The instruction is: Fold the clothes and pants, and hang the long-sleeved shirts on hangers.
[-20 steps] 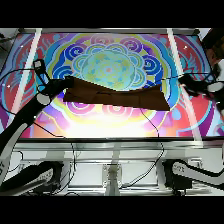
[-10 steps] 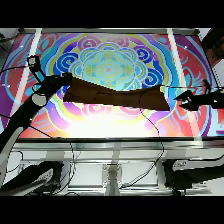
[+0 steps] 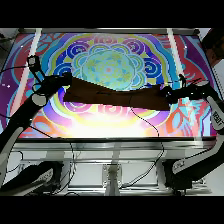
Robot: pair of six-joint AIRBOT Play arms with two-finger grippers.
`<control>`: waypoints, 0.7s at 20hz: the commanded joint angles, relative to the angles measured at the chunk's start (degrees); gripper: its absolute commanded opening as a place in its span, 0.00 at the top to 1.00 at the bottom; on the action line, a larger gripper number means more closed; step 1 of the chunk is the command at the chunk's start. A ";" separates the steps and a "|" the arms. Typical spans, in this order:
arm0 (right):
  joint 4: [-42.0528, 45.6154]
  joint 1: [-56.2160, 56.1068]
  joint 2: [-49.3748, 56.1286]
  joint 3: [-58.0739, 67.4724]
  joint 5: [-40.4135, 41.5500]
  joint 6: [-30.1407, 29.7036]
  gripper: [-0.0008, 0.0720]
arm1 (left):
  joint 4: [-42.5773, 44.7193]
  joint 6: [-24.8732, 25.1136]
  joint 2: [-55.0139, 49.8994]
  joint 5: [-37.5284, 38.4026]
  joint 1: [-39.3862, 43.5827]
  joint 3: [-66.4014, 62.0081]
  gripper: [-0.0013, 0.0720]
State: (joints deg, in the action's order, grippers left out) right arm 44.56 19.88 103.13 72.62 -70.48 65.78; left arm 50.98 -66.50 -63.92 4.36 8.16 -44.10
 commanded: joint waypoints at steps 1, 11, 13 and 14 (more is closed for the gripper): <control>0.07 -3.96 1.70 2.49 0.07 0.15 0.14 | 0.00 0.00 -0.28 1.11 -0.02 -0.02 0.03; 0.81 -3.41 0.57 2.69 -1.97 -0.57 0.14 | -0.13 -12.94 -5.16 27.80 -10.86 -1.68 0.00; 0.94 -2.73 0.09 2.73 -2.05 -0.74 0.12 | -2.25 -13.00 -5.44 34.88 -15.93 -1.99 0.00; 0.96 -2.25 -0.07 2.99 -2.21 -0.74 0.12 | -3.08 -13.00 -5.46 36.61 -18.05 -1.99 0.00</control>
State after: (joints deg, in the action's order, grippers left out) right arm 46.15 16.78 103.61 75.35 -71.70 65.19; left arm 50.17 -76.82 -68.62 30.55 -4.08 -45.58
